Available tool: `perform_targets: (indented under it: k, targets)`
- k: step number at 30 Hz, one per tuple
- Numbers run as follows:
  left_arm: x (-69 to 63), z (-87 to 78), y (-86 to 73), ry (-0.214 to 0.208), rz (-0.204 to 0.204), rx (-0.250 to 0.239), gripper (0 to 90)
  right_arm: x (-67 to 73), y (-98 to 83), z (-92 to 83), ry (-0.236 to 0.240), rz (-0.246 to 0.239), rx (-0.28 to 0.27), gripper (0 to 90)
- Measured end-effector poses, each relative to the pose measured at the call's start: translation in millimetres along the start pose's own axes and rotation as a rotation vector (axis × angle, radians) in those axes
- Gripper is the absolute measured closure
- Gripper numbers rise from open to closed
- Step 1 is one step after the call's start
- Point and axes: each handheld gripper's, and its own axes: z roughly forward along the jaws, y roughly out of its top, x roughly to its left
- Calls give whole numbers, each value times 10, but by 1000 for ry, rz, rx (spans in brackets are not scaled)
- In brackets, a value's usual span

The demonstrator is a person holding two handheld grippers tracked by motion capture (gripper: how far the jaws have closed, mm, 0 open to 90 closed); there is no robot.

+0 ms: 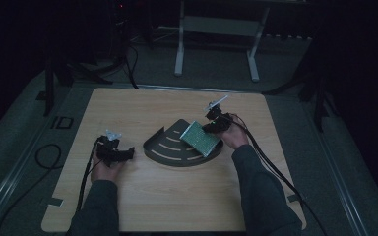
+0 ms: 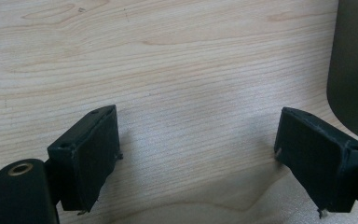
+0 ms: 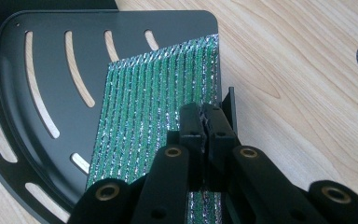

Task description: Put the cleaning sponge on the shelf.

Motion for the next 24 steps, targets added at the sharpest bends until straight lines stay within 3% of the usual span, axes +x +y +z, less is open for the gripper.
perform_targets:
  k: [7, 24]
  targets:
    - [0, 0, 0, 0, 0, 0, 143, -22, 4, 16, -13, 19, -13, 881]
    - [0, 0, 0, 0, 0, 0, 143, -12, -110, 129, -33, 4, 31, 879]
